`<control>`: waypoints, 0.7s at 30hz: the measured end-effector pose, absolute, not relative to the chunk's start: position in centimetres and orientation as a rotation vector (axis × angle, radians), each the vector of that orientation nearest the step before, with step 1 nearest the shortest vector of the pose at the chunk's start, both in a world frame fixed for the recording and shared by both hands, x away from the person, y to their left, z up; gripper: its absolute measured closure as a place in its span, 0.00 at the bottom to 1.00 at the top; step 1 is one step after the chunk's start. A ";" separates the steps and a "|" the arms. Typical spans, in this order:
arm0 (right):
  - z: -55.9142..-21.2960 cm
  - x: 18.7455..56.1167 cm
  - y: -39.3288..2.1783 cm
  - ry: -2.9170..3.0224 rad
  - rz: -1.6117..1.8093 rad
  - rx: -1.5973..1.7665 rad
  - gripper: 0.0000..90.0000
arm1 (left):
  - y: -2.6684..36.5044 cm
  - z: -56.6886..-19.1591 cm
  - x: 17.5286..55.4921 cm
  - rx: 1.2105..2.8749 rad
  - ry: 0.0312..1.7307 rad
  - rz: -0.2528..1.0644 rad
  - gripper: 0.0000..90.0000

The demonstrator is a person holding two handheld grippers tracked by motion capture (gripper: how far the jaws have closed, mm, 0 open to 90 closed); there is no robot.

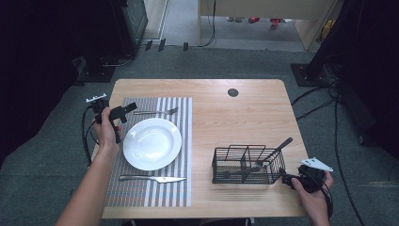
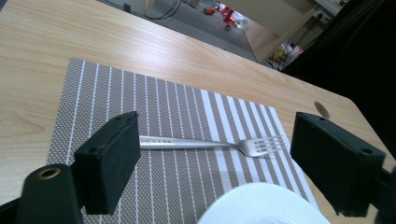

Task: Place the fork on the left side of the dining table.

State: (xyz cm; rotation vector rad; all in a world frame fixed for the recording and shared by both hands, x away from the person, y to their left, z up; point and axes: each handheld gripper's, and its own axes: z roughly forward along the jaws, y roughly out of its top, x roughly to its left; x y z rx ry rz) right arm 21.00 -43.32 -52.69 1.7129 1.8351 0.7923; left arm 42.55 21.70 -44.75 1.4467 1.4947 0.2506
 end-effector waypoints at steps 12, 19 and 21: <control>-52.7 21.0 -43.3 1.837 0.793 1.711 0.01 | 23.0 -43.5 39.1 1.508 1.479 0.325 0.16; -52.7 21.0 -43.3 1.836 0.793 1.713 0.01 | 23.8 -42.0 36.5 1.528 1.432 0.363 0.15; -52.7 21.0 -43.3 1.836 0.793 1.713 0.01 | 23.9 -41.6 35.7 1.542 1.418 0.386 0.15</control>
